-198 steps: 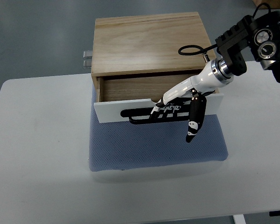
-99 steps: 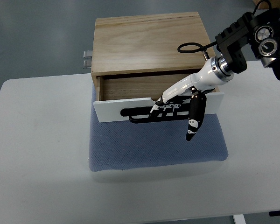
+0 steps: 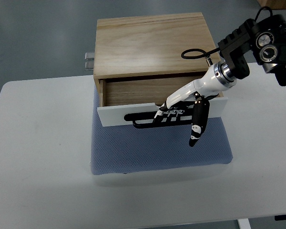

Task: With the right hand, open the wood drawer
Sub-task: 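Hold the handle with the right hand, drawer pulled out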

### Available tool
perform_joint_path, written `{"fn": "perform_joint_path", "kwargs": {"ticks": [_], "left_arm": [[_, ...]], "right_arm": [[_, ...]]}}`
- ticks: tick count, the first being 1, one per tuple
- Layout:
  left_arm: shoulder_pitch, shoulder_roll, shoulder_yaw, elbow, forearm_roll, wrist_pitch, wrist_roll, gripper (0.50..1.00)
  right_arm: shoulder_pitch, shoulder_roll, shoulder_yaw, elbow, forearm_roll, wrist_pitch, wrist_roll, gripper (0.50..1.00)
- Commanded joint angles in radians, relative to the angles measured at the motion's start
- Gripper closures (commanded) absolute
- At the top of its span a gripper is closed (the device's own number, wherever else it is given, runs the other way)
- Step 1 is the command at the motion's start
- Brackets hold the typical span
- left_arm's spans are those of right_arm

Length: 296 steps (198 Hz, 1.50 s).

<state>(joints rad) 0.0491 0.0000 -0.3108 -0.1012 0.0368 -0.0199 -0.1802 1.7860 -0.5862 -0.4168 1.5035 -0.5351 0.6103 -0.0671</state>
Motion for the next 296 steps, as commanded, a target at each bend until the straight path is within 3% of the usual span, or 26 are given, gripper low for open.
{"fn": "perform_joint_path", "kwargs": {"ticks": [1, 296], "left_arm": [[0.000, 0.000, -0.001, 0.000, 0.000, 0.000, -0.001, 0.500], [0.000, 0.000, -0.001, 0.000, 0.000, 0.000, -0.001, 0.500]], "right_arm": [[-0.008, 0.006, 0.001, -0.008, 0.000, -0.007, 0.000, 0.556], [0.010, -0.021, 0.006, -0.034, 0.006, -0.006, 0.000, 0.556]]}}
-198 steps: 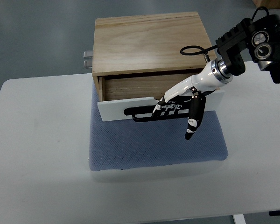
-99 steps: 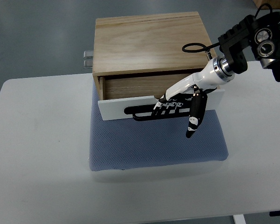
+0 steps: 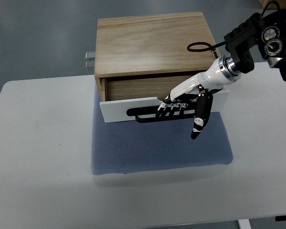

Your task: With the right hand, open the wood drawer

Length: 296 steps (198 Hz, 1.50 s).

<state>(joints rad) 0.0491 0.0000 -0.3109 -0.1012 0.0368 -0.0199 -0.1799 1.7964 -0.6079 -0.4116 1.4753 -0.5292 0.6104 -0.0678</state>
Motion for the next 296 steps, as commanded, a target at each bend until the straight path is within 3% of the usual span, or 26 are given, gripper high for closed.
{"fn": "perform_joint_path", "kwargs": {"ticks": [1, 98, 155, 164, 182, 183, 203, 213, 214, 216, 255, 296], "left_arm": [[0.000, 0.000, 0.000, 0.000, 0.000, 0.000, -0.001, 0.500], [0.000, 0.000, 0.000, 0.000, 0.000, 0.000, -0.001, 0.500], [0.000, 0.000, 0.000, 0.000, 0.000, 0.000, 0.000, 0.500], [0.000, 0.000, 0.001, 0.000, 0.000, -0.002, -0.001, 0.500], [0.000, 0.000, 0.000, 0.000, 0.000, 0.000, 0.000, 0.500], [0.000, 0.000, 0.000, 0.000, 0.000, -0.002, 0.000, 0.500], [0.000, 0.000, 0.000, 0.000, 0.000, 0.000, 0.000, 0.500], [0.000, 0.000, 0.000, 0.000, 0.000, 0.000, 0.000, 0.500], [0.000, 0.000, 0.000, 0.000, 0.000, 0.000, -0.001, 0.500], [0.000, 0.000, 0.001, 0.000, 0.000, 0.000, -0.001, 0.500], [0.000, 0.000, 0.001, 0.000, 0.000, 0.000, 0.000, 0.500], [0.000, 0.000, 0.000, 0.000, 0.000, 0.000, -0.001, 0.500]], "right_arm": [[0.000, 0.000, 0.000, -0.006, 0.000, -0.006, 0.000, 0.556], [0.095, -0.039, 0.000, -0.006, 0.003, 0.000, 0.005, 0.556], [0.098, -0.158, 0.209, -0.010, 0.035, 0.000, 0.005, 0.556], [0.092, -0.213, 0.261, -0.052, 0.077, 0.000, 0.006, 0.556], [0.084, -0.227, 0.277, -0.075, 0.095, 0.000, 0.006, 0.556], [0.063, -0.251, 0.302, -0.120, 0.136, 0.000, 0.006, 0.556], [-0.006, -0.323, 0.352, -0.213, 0.209, 0.000, 0.008, 0.556], [-0.006, -0.323, 0.352, -0.213, 0.209, 0.000, 0.008, 0.556], [-0.061, -0.338, 0.385, -0.284, 0.239, 0.000, 0.011, 0.556], [-0.074, -0.340, 0.396, -0.306, 0.247, 0.000, 0.011, 0.556], [-0.356, -0.323, 0.685, -0.553, 0.480, -0.001, 0.055, 0.556], [-0.621, -0.187, 0.971, -0.753, 0.607, -0.205, 0.144, 0.556]]}}
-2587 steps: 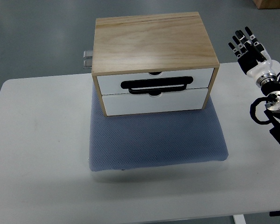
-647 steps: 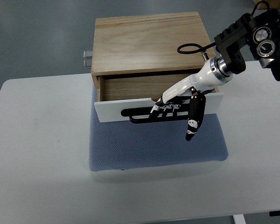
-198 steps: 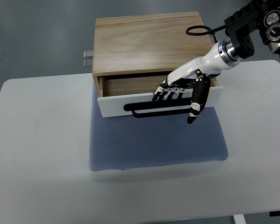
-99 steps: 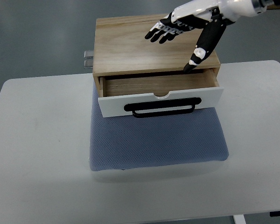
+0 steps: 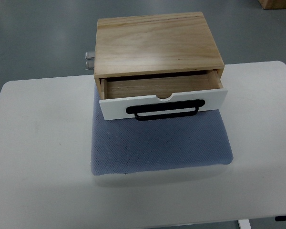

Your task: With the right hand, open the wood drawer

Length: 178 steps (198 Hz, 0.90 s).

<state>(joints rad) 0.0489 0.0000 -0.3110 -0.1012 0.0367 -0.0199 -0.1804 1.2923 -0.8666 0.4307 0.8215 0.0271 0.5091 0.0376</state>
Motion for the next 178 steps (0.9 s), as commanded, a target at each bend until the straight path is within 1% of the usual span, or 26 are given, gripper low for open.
{"fn": "perform_joint_path", "kwargs": {"ticks": [1, 14, 24, 50, 67, 94, 115, 130, 147, 178], "left_arm": [[0.000, 0.000, 0.000, 0.000, 0.000, 0.000, -0.001, 0.500], [0.000, 0.000, 0.001, 0.000, 0.000, 0.000, 0.001, 0.500], [0.000, 0.000, 0.000, 0.000, 0.000, 0.000, -0.001, 0.500], [0.000, 0.000, 0.000, 0.000, 0.000, 0.000, 0.001, 0.500], [0.000, 0.000, 0.001, 0.000, 0.000, 0.000, 0.001, 0.500], [0.000, 0.000, 0.000, 0.000, 0.000, 0.000, -0.001, 0.500], [0.000, 0.000, 0.001, 0.000, 0.000, 0.000, 0.001, 0.500], [0.000, 0.000, 0.000, 0.000, 0.000, 0.000, 0.001, 0.500], [0.000, 0.000, 0.000, 0.000, 0.000, 0.000, -0.001, 0.500], [0.000, 0.000, 0.001, 0.000, 0.000, 0.000, -0.001, 0.500]], "right_arm": [[-0.126, 0.078, 0.141, -0.110, 0.056, -0.118, 0.041, 0.556], [-0.177, 0.130, 0.203, -0.173, 0.077, -0.190, 0.047, 0.556], [-0.212, 0.169, 0.247, -0.220, 0.099, -0.221, 0.051, 0.556], [-0.265, 0.242, 0.330, -0.318, 0.146, -0.239, 0.054, 0.556], [-0.294, 0.284, 0.365, -0.358, 0.165, -0.241, 0.056, 0.556], [-0.329, 0.322, 0.382, -0.372, 0.169, -0.254, 0.062, 0.556], [-0.355, 0.345, 0.382, -0.387, 0.169, -0.297, 0.068, 0.556], [-0.369, 0.371, 0.382, -0.386, 0.169, -0.314, 0.076, 0.556], [-0.381, 0.394, 0.382, -0.386, 0.169, -0.314, 0.102, 0.556], [-0.401, 0.402, 0.375, -0.384, 0.152, -0.317, 0.114, 0.556]]}}
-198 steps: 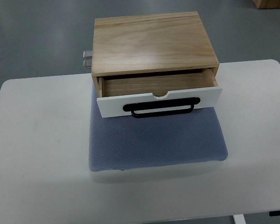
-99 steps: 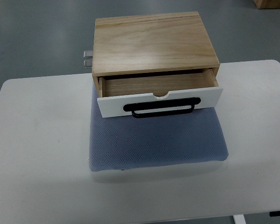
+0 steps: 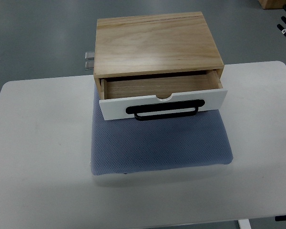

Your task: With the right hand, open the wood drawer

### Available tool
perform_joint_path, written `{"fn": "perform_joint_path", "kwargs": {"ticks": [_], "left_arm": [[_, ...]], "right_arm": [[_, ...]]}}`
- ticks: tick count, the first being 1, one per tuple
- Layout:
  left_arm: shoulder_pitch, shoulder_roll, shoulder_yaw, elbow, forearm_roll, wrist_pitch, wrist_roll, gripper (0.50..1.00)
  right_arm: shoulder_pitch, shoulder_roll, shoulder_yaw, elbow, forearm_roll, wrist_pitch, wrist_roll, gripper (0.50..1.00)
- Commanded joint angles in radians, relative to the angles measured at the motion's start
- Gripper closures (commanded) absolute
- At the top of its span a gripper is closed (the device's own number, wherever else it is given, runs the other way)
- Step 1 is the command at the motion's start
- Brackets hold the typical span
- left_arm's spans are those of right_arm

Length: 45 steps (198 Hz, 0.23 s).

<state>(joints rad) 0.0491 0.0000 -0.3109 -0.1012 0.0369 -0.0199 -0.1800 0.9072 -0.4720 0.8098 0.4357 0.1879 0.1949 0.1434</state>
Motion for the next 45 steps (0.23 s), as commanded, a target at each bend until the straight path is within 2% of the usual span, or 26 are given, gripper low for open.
{"fn": "perform_joint_path", "kwargs": {"ticks": [1, 45], "left_arm": [[0.000, 0.000, 0.001, 0.000, 0.000, 0.000, -0.001, 0.500], [0.000, 0.000, 0.001, 0.000, 0.000, 0.000, -0.001, 0.500]], "right_arm": [[-0.016, 0.007, -0.004, 0.001, -0.008, -0.003, 0.008, 0.556], [-0.033, 0.035, -0.003, 0.001, -0.008, -0.008, 0.012, 0.556]]}}
